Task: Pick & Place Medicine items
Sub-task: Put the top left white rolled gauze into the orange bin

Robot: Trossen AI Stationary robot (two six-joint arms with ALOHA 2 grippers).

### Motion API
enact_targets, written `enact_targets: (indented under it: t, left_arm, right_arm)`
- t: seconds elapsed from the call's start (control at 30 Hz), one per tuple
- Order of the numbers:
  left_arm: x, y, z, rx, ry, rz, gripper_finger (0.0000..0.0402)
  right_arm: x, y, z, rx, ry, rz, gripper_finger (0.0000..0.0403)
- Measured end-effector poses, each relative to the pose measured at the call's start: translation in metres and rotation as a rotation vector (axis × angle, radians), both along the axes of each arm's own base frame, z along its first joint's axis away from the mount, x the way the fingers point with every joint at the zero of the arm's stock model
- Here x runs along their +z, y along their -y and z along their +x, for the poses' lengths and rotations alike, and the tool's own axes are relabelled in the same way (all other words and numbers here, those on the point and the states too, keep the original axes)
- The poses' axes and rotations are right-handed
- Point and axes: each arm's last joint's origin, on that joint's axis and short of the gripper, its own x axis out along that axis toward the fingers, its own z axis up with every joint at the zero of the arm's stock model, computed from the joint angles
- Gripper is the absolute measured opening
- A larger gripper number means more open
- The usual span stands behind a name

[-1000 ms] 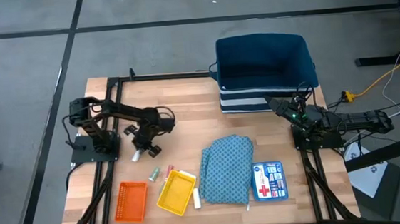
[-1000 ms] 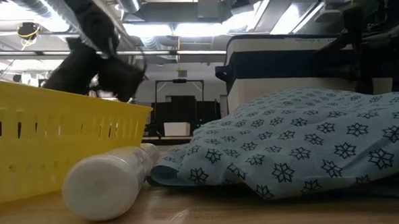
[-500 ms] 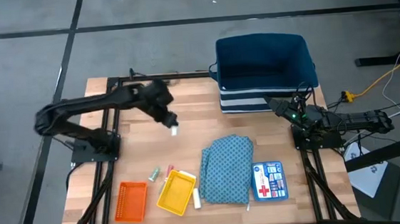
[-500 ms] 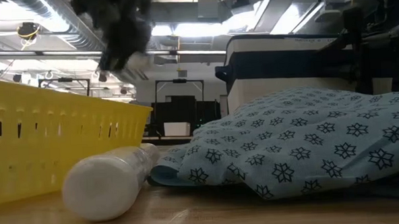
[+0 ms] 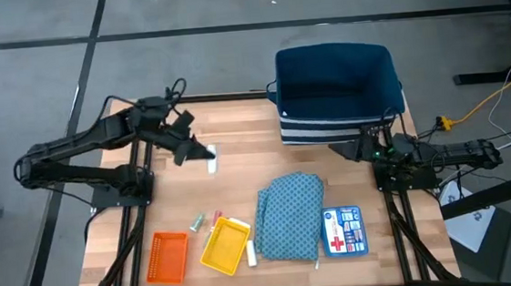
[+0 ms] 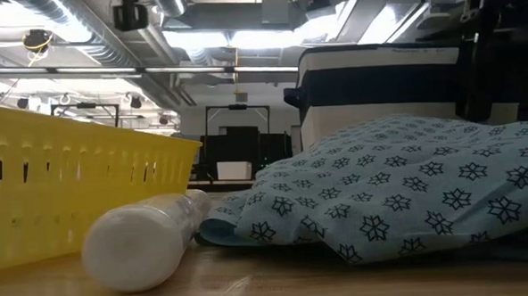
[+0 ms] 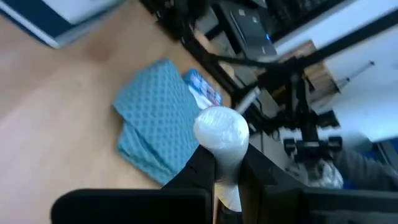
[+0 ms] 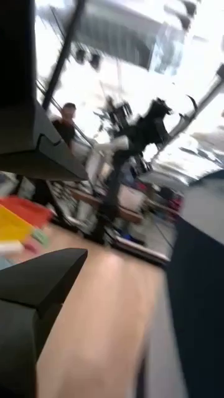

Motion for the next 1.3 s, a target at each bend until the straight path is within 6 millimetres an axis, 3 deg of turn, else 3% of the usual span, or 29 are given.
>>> enact_targets:
  t: [0.27,0.4,0.67,0.83,1.03,1.3]
  left_arm:
    - [-0.028,0.040,-0.006,-0.131,-0.300,-0.004,0.0022]
    - [-0.038,0.059,-0.005,-0.124,-0.256,-0.029,0.0022]
    - [-0.057,0.081,-0.012,0.003,-0.099,-0.098,0.0022]
    - [-0.076,0.096,-0.021,-0.013,-0.171,-0.092,0.0022]
    - [-0.102,0.119,-0.037,-0.064,-0.280,-0.124,0.0022]
    - [-0.117,0.142,-0.061,-0.106,-0.339,-0.133,0.0022]
  right_arm:
    - [-0.002,-0.011,0.002,0.184,-0.017,0.114,0.0189]
    - [-0.003,-0.017,0.005,0.227,-0.053,0.142,0.0189]
    - [0.030,-0.025,0.018,0.188,-0.089,-0.002,0.0189]
    - [0.035,-0.029,0.034,0.171,-0.189,-0.101,0.0189]
    - [0.037,-0.035,0.056,0.189,-0.284,-0.096,0.0189]
    - [0.053,-0.043,0.080,0.205,-0.307,-0.094,0.0189]
